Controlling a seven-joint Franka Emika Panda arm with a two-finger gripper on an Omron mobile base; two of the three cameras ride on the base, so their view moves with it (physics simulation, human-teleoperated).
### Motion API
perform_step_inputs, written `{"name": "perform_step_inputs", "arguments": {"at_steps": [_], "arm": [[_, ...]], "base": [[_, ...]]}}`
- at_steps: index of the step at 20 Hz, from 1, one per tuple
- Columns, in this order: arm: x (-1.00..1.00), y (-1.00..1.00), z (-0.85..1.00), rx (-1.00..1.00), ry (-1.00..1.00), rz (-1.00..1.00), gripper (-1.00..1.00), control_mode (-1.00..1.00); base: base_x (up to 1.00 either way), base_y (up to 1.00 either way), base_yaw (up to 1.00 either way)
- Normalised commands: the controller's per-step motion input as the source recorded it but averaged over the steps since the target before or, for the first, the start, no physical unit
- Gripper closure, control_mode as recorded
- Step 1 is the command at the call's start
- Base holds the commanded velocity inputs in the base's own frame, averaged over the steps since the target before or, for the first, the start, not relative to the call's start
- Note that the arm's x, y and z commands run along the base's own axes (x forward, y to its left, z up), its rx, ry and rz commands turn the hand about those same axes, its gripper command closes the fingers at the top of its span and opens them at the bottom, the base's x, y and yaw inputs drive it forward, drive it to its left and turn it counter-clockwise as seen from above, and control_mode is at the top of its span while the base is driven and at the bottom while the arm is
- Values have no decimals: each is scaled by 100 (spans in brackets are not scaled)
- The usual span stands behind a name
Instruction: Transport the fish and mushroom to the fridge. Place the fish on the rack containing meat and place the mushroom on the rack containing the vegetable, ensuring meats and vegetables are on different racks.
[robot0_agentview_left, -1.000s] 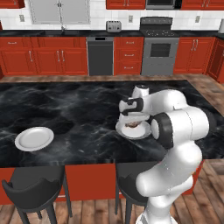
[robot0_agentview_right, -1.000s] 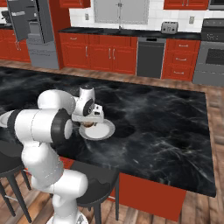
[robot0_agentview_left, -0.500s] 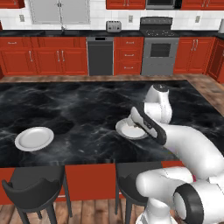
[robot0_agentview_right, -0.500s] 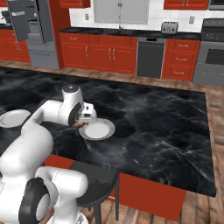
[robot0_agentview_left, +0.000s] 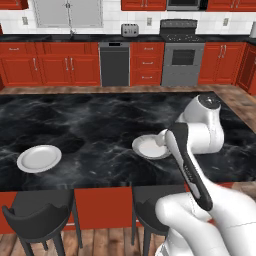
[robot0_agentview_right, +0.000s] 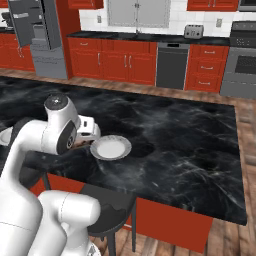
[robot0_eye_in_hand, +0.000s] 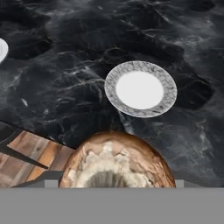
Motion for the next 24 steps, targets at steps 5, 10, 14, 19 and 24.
{"name": "perform_step_inputs", "arguments": {"at_steps": [5, 10, 14, 19, 24], "arm": [[-79, 0, 80, 0, -3, 0, 100, -100], [-70, 0, 84, 0, 0, 0, 100, -100], [-78, 0, 76, 0, 0, 0, 100, -100], [-17, 0, 16, 0, 0, 0, 100, 100], [0, 0, 0, 0, 0, 0, 100, 100]], "base": [[0, 0, 0], [0, 0, 0], [0, 0, 0], [-72, 9, 0], [-95, 54, -1]]}}
